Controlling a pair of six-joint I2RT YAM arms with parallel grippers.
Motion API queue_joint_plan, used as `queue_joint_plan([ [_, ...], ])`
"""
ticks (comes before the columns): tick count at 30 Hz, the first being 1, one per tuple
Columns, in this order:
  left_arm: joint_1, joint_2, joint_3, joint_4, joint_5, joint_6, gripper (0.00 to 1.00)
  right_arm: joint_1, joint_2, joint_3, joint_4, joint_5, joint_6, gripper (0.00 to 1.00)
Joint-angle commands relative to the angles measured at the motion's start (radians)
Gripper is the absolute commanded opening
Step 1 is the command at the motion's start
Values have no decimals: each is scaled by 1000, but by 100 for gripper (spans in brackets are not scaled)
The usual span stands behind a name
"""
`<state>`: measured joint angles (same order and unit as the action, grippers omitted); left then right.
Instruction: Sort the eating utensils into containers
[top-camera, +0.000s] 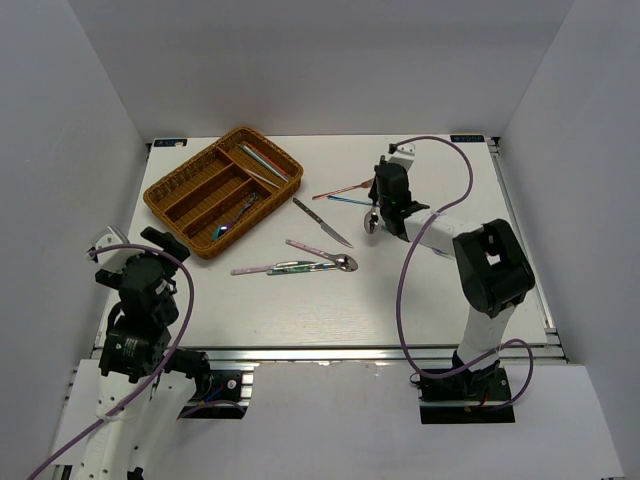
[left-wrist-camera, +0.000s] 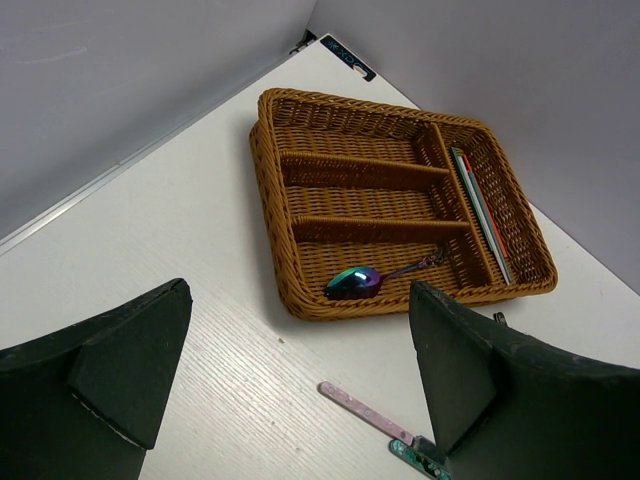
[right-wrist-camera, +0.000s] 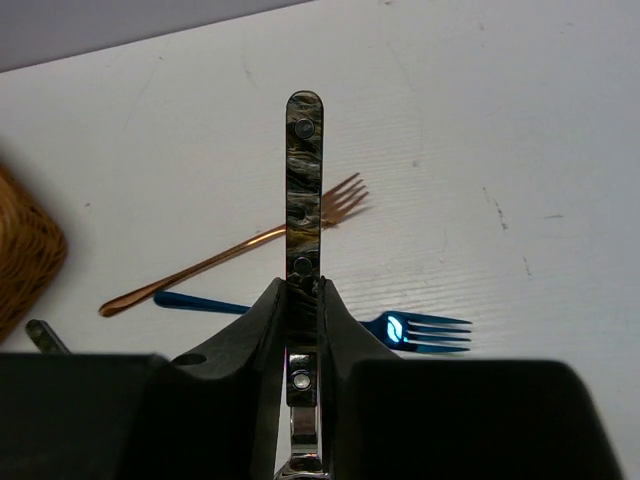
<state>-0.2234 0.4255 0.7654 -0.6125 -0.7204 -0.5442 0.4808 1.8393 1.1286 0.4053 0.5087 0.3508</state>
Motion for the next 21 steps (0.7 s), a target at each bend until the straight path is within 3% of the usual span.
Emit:
queue_joint_plan([
  [1, -4, 10, -5, 11, 10, 12, 98, 18, -38, 55, 118, -28, -21, 0],
  [6, -2, 10, -6, 11, 9, 12, 98, 25, -54, 108, 92, -137, 97, 0],
  [9, -2, 12, -3, 5, 1, 10, 98, 39, -75, 135, 0, -200, 273, 0],
  [15, -2, 2, 5, 2, -22, 3, 98, 209, -95, 95, -3, -98, 640, 0],
  [21, -1, -85, 32, -82, -189, -80, 98, 367, 119, 253, 113, -22, 899, 0],
])
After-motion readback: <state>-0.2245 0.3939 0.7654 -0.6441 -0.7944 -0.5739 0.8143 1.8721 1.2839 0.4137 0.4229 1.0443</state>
